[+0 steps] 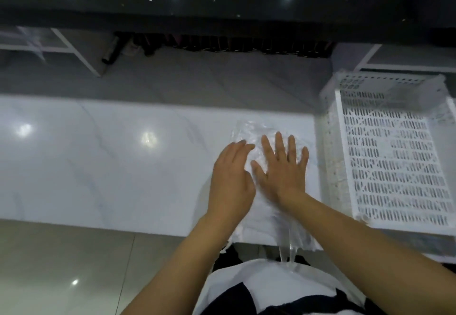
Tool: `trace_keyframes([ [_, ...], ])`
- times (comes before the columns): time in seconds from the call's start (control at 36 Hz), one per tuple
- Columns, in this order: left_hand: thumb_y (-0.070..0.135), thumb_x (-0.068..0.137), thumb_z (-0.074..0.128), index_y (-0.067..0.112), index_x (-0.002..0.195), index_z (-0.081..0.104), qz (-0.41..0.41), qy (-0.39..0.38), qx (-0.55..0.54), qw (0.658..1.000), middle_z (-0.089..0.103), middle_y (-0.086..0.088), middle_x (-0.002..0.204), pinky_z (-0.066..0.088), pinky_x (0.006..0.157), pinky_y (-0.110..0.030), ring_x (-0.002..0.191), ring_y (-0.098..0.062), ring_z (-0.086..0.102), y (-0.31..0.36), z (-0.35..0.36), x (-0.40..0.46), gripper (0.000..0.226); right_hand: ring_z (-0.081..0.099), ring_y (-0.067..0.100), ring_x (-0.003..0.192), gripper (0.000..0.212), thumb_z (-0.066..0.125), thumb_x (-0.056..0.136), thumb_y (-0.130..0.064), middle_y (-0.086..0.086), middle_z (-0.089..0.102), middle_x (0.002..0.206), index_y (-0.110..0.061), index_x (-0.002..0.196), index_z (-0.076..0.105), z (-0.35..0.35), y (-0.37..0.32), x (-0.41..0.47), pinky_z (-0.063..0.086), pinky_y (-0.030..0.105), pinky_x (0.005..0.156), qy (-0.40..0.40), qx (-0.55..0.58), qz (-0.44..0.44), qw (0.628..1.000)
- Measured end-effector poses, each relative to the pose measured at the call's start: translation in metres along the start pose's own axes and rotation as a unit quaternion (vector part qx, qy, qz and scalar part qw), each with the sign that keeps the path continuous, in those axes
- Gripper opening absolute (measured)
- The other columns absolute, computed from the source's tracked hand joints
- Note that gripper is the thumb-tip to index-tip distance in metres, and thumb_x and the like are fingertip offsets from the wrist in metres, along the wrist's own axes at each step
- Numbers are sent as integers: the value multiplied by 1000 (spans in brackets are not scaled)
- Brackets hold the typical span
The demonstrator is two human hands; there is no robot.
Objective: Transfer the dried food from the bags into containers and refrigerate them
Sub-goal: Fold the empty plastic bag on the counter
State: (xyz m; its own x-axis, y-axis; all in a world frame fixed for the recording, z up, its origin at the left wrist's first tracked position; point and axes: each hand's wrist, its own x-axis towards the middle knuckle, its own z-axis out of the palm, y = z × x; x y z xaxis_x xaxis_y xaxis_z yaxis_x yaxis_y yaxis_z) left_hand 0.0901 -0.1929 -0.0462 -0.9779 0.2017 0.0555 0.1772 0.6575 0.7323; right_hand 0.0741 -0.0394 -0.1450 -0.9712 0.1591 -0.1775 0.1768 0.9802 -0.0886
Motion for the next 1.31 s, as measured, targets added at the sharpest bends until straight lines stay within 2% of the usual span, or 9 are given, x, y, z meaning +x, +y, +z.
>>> trace_keyframes([
  [0.11, 16, 89, 41, 3, 133, 61, 77, -14, 53, 996, 57, -16, 143, 27, 117, -41, 138, -30, 47, 24, 40, 36, 50, -23, 33, 150, 80, 21, 97, -69, 5, -17, 167, -28, 158, -11, -1, 2, 1, -7, 62, 118, -19, -22, -18, 999],
  [0.22, 25, 106, 31, 14, 158, 22, -20, -121, 214, 969, 15, -5, 168, 2, 126, -37, 155, -23, 5, -30, 69, 48, 54, -18, 28, 152, 62, 9, 102, -56, 0, -12, 168, -35, 158, -7, -5, 3, 3, -8, 59, 118, -20, 25, -13, 999],
  [0.31, 40, 106, 12, 21, 161, 6, -4, -123, 290, 949, 1, -1, 169, -2, 126, -41, 155, -20, -7, -63, 73, 26, 58, -9, 25, 154, 59, 2, 100, -47, -3, 0, 168, -37, 159, 7, -6, 3, 2, -5, 57, 120, 0, 48, -24, 999],
  [0.47, 64, 100, 4, 24, 161, 1, 18, -130, 319, 939, -4, -1, 169, 1, 126, -48, 155, -18, -11, -80, 67, -9, 73, -11, 24, 154, 58, 7, 102, -49, -3, -3, 168, -38, 158, 2, -3, 4, 1, -7, 56, 120, -12, 45, -30, 998],
  [0.97, 63, 101, 23, 27, 161, 1, 20, -131, 263, 955, -13, -2, 168, -7, 125, -43, 154, -19, -18, -75, 61, -7, 73, -4, 27, 154, 67, 18, 100, -60, 3, 5, 168, -30, 160, 10, 12, 23, -82, 2, 63, 119, -30, 27, -68, 997],
  [1.03, 56, 99, 43, 31, 159, 13, -8, -94, 171, 981, -12, -1, 169, -5, 123, -36, 154, -22, -14, -68, 51, -6, 72, -3, 27, 154, 67, 19, 100, -60, 3, 6, 168, -31, 160, 10, 12, 23, -83, 3, 63, 119, -32, 32, -68, 997],
  [1.11, 38, 91, 65, 35, 153, 24, -89, -7, 71, 993, 9, -1, 166, 18, 117, -39, 151, -28, 13, -59, 33, -2, 75, -7, 27, 154, 67, 16, 100, -61, 3, 2, 168, -32, 160, 6, 11, 23, -83, 0, 63, 119, -46, 37, -63, 996],
  [1.19, 33, 84, 73, 37, 150, 25, -227, -49, -26, 972, 34, -3, 152, 42, 110, -46, 135, -26, 42, -57, 16, 6, 82, -21, 24, 151, 68, 8, 98, -65, 0, -11, 167, -36, 158, -7, 8, 26, -83, -9, 61, 118, -64, 34, -70, 995],
  [1.31, 28, 79, 81, 33, 144, 34, -325, -100, -88, 937, 49, -3, 129, 55, 92, -43, 109, -25, 58, -58, 0, 17, 81, -27, 20, 149, 67, 12, 97, -65, -6, -21, 165, -42, 156, -10, -6, 24, -80, -14, 57, 117, -42, 108, -78, 990],
])
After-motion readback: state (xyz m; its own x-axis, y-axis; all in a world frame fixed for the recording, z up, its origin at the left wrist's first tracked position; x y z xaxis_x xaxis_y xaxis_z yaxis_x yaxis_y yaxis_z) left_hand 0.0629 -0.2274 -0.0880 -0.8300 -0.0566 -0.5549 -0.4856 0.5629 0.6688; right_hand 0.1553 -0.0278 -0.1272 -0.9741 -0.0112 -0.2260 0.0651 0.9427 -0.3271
